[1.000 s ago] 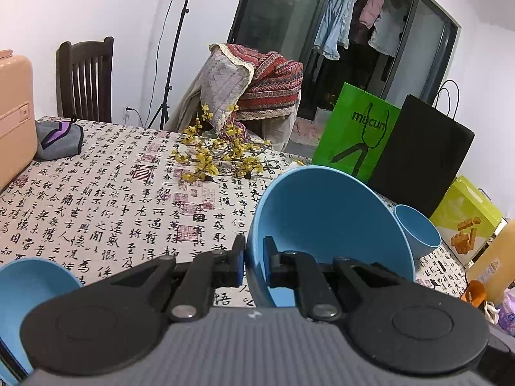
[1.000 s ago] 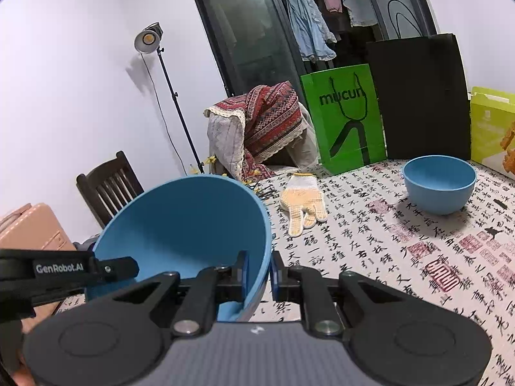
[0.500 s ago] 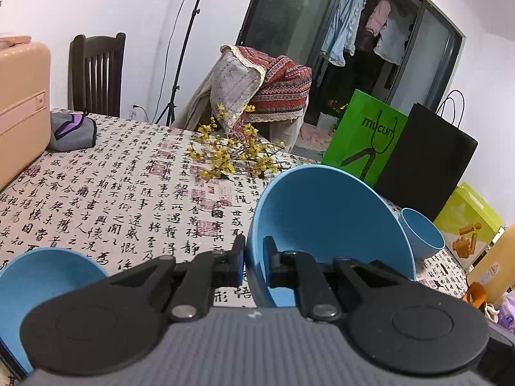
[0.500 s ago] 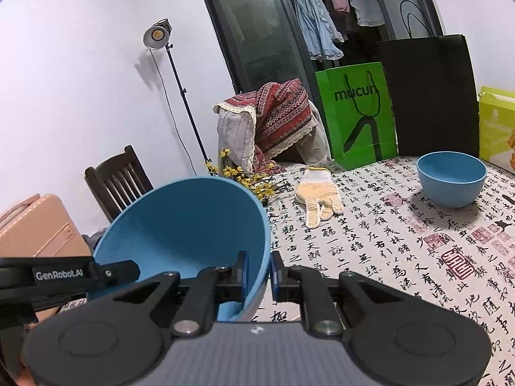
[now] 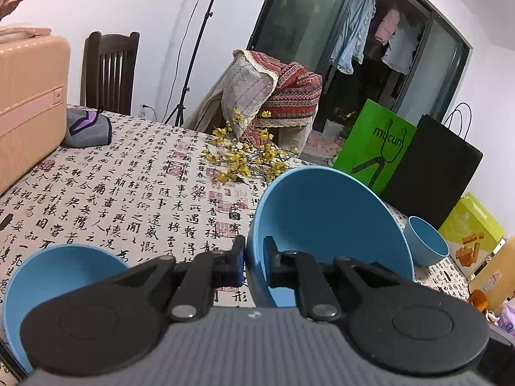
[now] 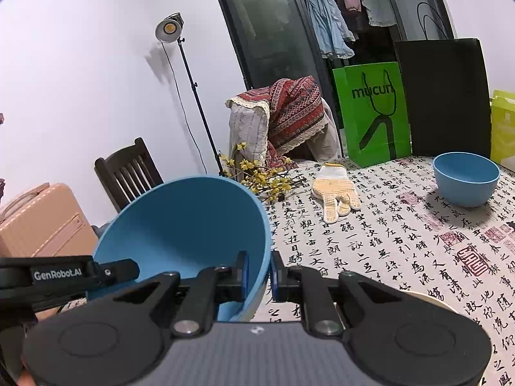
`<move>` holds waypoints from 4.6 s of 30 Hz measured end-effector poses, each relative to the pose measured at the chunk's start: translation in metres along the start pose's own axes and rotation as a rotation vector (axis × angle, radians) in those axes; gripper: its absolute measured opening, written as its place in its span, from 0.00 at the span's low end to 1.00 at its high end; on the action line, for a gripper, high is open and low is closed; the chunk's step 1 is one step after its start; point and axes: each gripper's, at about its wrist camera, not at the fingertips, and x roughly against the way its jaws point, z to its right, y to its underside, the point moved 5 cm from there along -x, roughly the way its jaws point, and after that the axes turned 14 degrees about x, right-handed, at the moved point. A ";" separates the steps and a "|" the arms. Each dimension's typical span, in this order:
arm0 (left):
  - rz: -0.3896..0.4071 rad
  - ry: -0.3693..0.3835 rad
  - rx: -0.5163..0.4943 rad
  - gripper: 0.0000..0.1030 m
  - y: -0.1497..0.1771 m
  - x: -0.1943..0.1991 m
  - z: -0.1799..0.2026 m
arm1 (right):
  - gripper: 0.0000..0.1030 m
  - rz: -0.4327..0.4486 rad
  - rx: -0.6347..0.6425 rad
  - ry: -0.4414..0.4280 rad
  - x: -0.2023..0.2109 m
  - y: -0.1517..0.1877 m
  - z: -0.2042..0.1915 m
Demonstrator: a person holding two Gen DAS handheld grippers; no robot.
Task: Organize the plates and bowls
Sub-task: 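Carry the held blue bowl toward the pink suitcase and first blue bowl, then lower the held blue bowl onto the table beside the first blue bowl, then open both grippers to release the blue bowl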
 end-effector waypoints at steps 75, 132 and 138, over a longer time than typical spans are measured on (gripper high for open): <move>0.141 -0.066 0.107 0.12 -0.023 0.062 -0.101 | 0.13 -0.021 0.024 -0.174 -0.009 0.008 -0.107; 0.142 -0.242 0.189 0.11 -0.009 0.056 -0.184 | 0.08 -0.108 0.167 -0.245 -0.040 0.041 -0.174; 0.177 -0.236 0.130 0.25 -0.011 0.060 -0.175 | 0.12 -0.077 0.142 -0.264 -0.034 0.039 -0.168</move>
